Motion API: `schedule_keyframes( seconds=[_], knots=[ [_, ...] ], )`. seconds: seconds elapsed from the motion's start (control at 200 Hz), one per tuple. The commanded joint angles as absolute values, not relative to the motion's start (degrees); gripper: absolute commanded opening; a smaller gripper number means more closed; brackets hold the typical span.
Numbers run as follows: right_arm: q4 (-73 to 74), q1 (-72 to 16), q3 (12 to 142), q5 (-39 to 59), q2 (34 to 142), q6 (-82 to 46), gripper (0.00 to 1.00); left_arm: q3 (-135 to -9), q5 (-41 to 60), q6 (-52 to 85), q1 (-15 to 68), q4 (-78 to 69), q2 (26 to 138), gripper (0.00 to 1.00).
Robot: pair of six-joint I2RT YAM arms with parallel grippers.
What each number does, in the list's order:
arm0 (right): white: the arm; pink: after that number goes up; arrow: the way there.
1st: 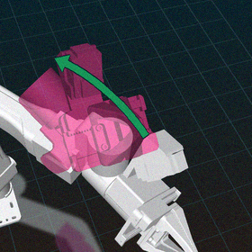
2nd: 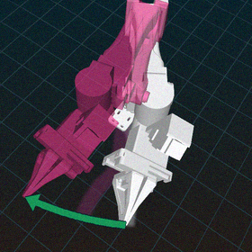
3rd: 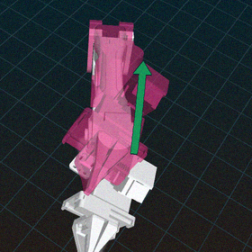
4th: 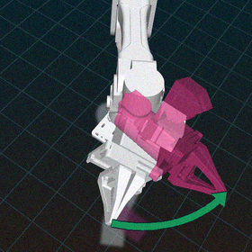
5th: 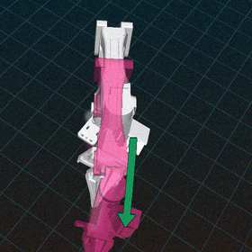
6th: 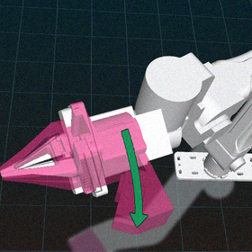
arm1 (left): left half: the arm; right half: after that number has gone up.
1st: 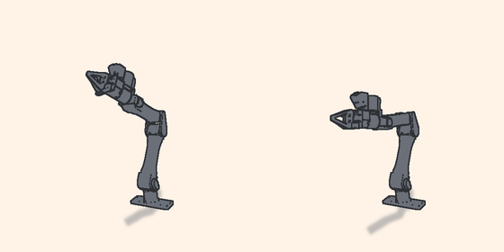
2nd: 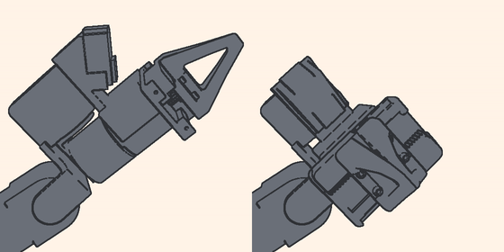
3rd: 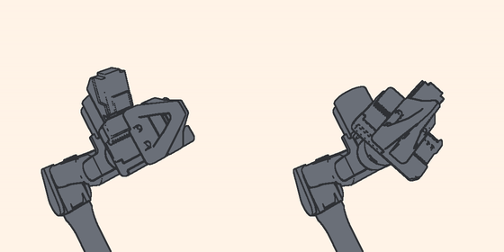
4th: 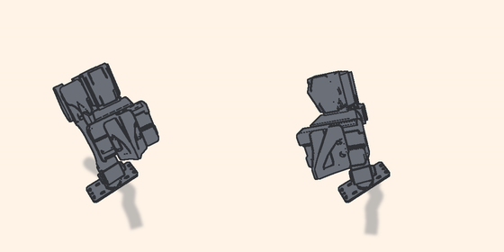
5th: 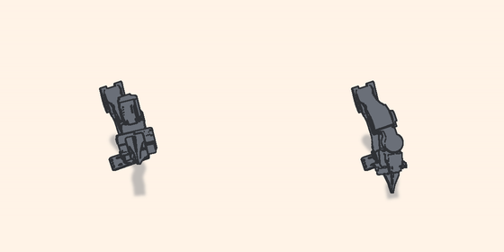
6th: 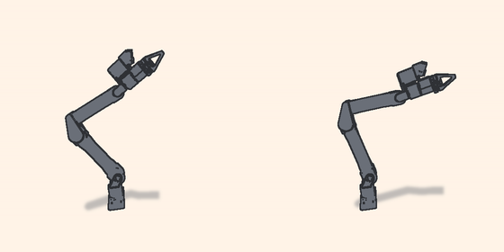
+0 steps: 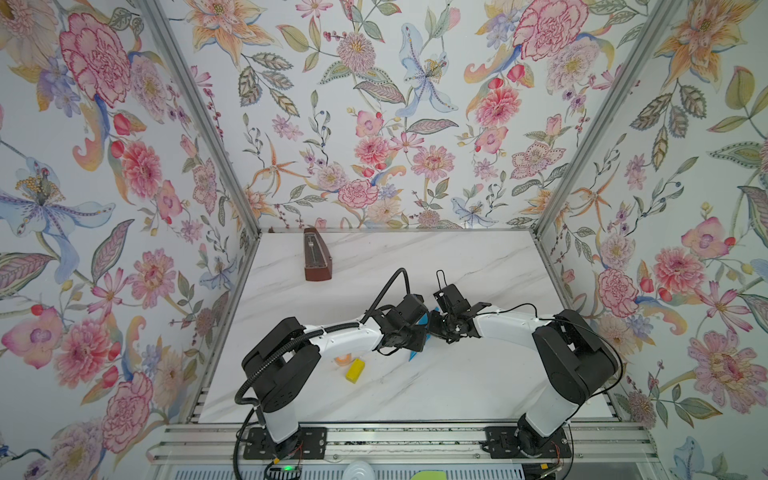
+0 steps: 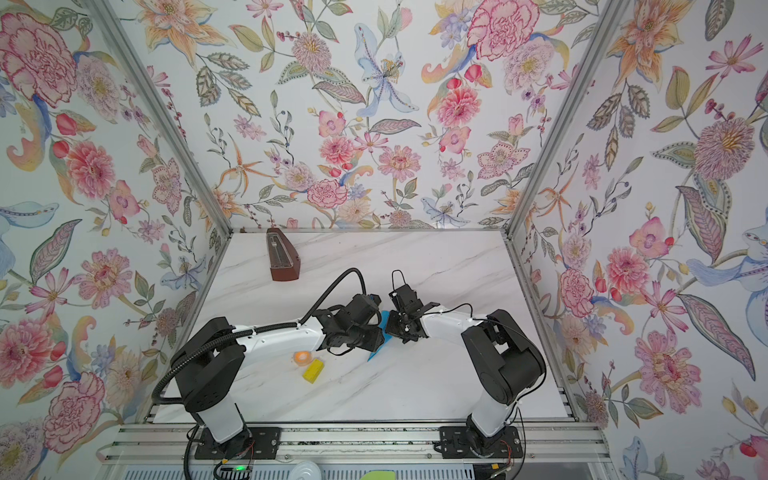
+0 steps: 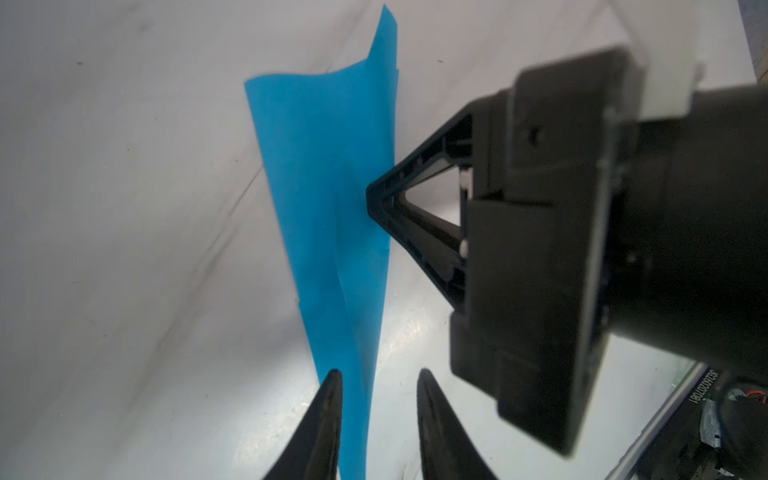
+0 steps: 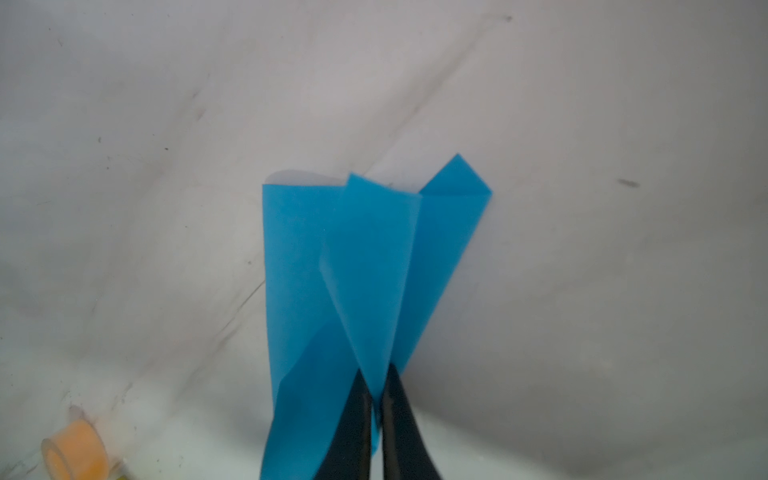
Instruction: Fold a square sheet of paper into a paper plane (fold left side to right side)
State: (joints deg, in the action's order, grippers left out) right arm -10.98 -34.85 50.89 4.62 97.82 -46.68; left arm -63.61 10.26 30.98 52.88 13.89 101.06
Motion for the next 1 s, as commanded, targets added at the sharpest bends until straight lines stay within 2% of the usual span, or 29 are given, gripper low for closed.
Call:
schedule_keyframes(
  seconds=[0.0,0.4,0.876,0.996],
  knots=[
    [-16.7,-35.5,50.0,3.4,100.8,-46.2,0.10,-64.4,11.2,29.6,51.6,13.4,101.7,0.34],
    [-17.0,-35.7,50.3,3.2,100.6,-46.2,0.11,-62.1,17.9,30.3,48.9,8.3,103.0,0.35],
    [-17.1,-35.8,50.6,3.1,100.6,-46.1,0.11,-61.4,18.4,31.0,48.8,7.8,105.6,0.30],
    [-17.2,-35.8,50.5,3.1,100.4,-46.2,0.11,-60.4,18.7,31.3,48.9,7.1,105.6,0.26]
  ],
)
